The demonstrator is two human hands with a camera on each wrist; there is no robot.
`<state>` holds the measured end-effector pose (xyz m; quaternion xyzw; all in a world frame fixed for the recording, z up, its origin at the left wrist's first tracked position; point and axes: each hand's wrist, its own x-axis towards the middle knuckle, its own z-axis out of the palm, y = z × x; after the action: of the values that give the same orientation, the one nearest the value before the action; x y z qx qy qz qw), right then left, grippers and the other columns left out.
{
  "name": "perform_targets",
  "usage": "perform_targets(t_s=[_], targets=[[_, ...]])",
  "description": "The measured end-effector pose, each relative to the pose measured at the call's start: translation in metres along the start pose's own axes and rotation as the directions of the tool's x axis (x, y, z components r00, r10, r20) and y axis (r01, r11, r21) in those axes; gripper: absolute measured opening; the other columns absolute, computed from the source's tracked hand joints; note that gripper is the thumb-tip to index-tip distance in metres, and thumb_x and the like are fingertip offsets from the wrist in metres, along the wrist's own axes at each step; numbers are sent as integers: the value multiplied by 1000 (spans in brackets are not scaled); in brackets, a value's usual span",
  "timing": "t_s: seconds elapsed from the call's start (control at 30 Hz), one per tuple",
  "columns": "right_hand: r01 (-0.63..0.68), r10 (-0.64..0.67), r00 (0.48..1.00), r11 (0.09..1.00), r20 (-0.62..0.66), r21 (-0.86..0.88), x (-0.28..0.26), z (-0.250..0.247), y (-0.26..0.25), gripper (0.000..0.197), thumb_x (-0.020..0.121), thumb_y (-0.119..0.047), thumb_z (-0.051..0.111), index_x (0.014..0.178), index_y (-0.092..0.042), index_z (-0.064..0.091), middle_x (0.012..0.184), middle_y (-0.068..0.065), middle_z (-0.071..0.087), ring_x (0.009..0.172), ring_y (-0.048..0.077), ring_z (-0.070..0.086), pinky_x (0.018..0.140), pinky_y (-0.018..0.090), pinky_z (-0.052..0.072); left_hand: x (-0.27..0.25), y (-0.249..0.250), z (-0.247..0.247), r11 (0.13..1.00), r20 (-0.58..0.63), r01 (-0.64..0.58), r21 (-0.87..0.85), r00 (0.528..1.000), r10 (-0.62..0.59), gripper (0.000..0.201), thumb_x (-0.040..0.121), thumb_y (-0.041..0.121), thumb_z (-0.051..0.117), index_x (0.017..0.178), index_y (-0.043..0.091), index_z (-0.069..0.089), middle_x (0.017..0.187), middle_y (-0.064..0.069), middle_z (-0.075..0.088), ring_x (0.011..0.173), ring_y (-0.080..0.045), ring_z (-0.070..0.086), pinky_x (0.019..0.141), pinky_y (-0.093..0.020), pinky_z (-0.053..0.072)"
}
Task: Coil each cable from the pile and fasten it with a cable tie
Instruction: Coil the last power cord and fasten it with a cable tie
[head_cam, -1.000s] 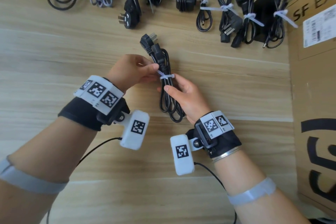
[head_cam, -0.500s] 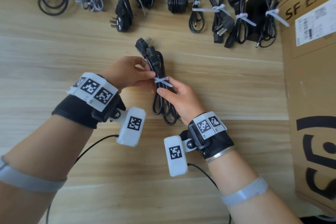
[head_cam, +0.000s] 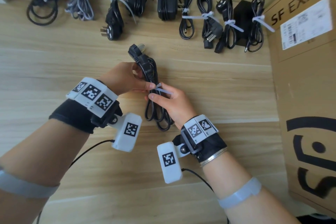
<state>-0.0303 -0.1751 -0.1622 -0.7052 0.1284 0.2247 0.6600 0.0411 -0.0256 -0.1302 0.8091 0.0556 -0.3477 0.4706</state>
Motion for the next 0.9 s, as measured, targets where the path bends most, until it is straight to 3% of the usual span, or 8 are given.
perform_targets(t_s=[0.07, 0.2, 0.3, 0.4, 0.47, 0.67, 0.77, 0.9], targets=[[21, -21, 1000, 1000, -19, -11, -4, -4, -1, 31, 75, -32, 69, 103, -18, 68, 103, 7, 71, 105, 24, 64, 102, 50, 42, -1, 4, 2, 997, 5, -29, 74, 1000, 28, 28, 70, 24, 78, 72, 18, 51, 75, 4, 63, 71, -10, 60, 65, -16, 45], [46, -46, 996, 999, -81, -12, -12, -19, -6, 39, 75, -27, 70, 112, -13, 65, 110, 8, 68, 108, 25, 62, 101, 48, 44, -4, 20, 12, 995, 35, -80, 63, 996, 78, 27, 72, 22, 78, 87, 12, 57, 74, 6, 65, 63, -2, 57, 50, -3, 39], [69, -71, 989, 997, -131, -27, -17, -39, -17, 39, 80, -16, 70, 118, -12, 64, 114, 4, 68, 110, 20, 62, 101, 44, 46, -1, 38, 24, 993, 48, -110, -35, 993, 112, 28, 73, 16, 76, 91, 9, 55, 75, 3, 67, 58, -1, 61, 59, -9, 49], [97, -102, 977, 995, -189, -36, -25, -61, -31, 31, 83, -8, 66, 114, -14, 66, 111, 2, 69, 107, 18, 63, 100, 41, 47, 2, 65, 38, 984, 81, -141, -113, 985, 150, 23, 77, 9, 72, 82, 11, 49, 71, 2, 65, 47, 3, 60, 51, -10, 51], [111, -120, 965, 992, -233, -51, -28, -76, -38, 31, 84, -8, 65, 115, -12, 65, 110, 2, 69, 106, 16, 64, 100, 39, 47, 5, 85, 47, 978, 108, -144, -153, 981, 162, 22, 79, 7, 70, 83, 10, 48, 71, -1, 64, 46, -2, 62, 54, -16, 55], [125, -150, 931, 988, -332, -96, -37, -120, -57, 25, 84, -7, 65, 104, -20, 69, 105, 1, 71, 101, 14, 65, 98, 39, 48, 15, 132, 76, 971, 130, -231, -66, 962, 238, 23, 80, 11, 70, 87, 11, 49, 76, -1, 64, 70, -19, 68, 74, -33, 59], [133, -173, 916, 982, -363, -132, -41, -144, -70, 22, 84, -6, 64, 98, -23, 69, 101, 1, 72, 97, 14, 66, 97, 37, 49, 21, 156, 91, 957, 131, -289, -32, 948, 290, 22, 81, 12, 69, 89, 11, 49, 81, -2, 64, 73, -19, 68, 75, -34, 59], [151, -203, 881, 977, -428, -153, -41, -182, -85, 30, 83, -7, 65, 112, -16, 66, 108, 3, 70, 101, 14, 65, 96, 36, 50, 31, 189, 113, 934, 134, -349, -79, 925, 357, 18, 84, 10, 65, 91, 10, 49, 85, -4, 65, 77, -19, 68, 75, -34, 59]])
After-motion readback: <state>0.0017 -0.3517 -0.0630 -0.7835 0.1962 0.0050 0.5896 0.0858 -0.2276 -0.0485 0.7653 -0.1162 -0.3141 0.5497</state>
